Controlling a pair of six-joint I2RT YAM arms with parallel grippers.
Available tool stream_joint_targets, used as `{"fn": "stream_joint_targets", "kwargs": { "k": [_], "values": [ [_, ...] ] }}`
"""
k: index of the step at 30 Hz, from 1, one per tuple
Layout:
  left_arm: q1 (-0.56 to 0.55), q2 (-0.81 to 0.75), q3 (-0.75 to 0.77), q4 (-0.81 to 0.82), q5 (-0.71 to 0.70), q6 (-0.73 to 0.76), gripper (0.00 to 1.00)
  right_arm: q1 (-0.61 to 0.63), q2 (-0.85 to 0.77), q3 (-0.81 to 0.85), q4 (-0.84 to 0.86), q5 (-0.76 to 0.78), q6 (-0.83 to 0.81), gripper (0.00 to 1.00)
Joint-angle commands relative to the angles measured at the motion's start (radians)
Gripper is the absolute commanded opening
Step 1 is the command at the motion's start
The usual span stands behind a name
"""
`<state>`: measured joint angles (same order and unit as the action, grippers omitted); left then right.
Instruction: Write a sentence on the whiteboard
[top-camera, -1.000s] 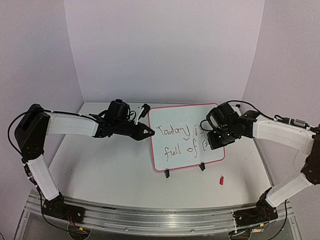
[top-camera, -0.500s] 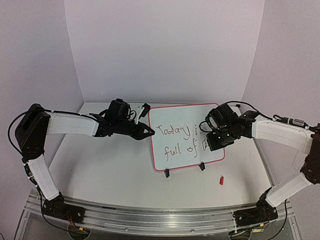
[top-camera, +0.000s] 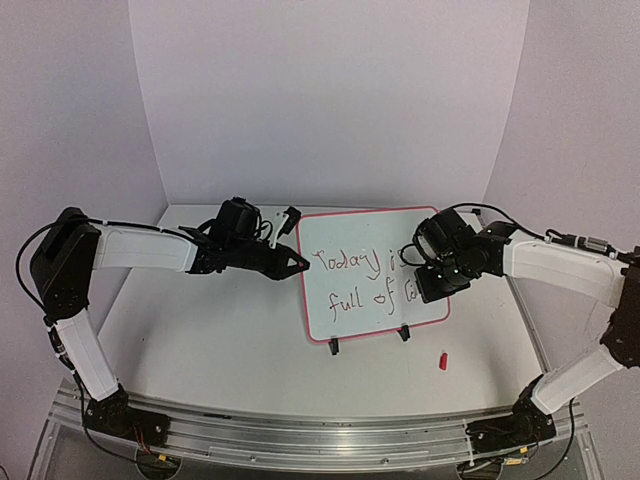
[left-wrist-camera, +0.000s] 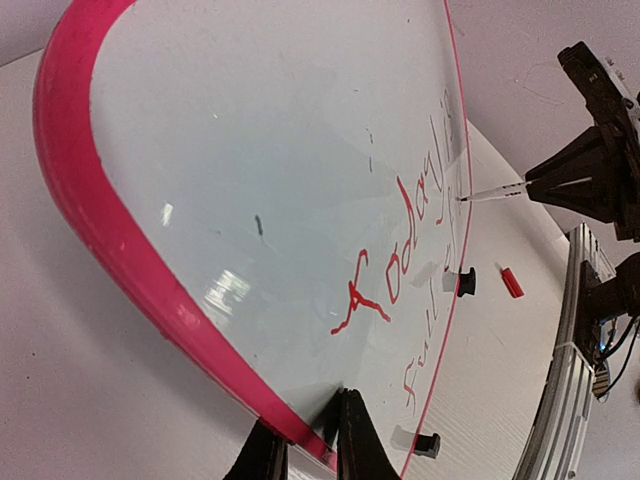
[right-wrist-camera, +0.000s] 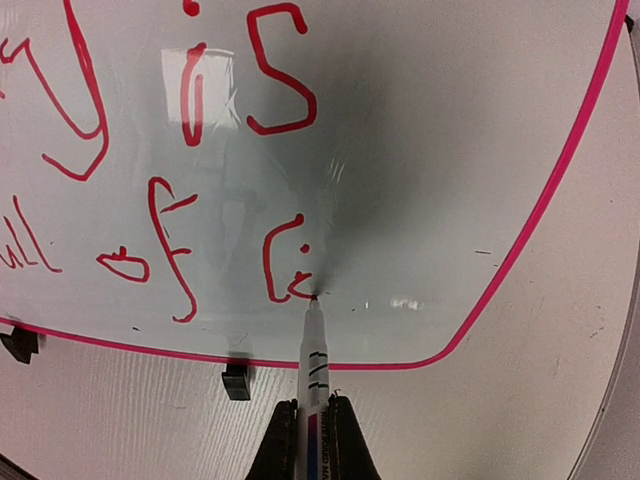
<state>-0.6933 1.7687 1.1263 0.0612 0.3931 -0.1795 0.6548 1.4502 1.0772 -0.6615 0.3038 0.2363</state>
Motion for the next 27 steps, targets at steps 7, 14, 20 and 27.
{"fn": "stream_joint_targets", "kwargs": {
  "k": [7, 14, 20, 27],
  "values": [
    [0.038, 0.082, -0.018, -0.12, -0.373, 0.158, 0.0, -0.01, -0.066, 0.013, -0.004, 0.033, -0.005, 0.0],
    [0.038, 0.084, -0.016, -0.122, -0.371, 0.161, 0.0, -0.024, -0.06, 0.01, -0.01, 0.064, 0.001, 0.0],
    [0.038, 0.084, -0.016, -0.118, -0.367, 0.161, 0.0, -0.031, -0.022, 0.039, -0.004, 0.065, -0.002, 0.0],
    [0.038, 0.089, -0.014, -0.118, -0.358, 0.167, 0.0, -0.032, 0.004, 0.058, 0.017, 0.057, -0.001, 0.0]
  ]
}}
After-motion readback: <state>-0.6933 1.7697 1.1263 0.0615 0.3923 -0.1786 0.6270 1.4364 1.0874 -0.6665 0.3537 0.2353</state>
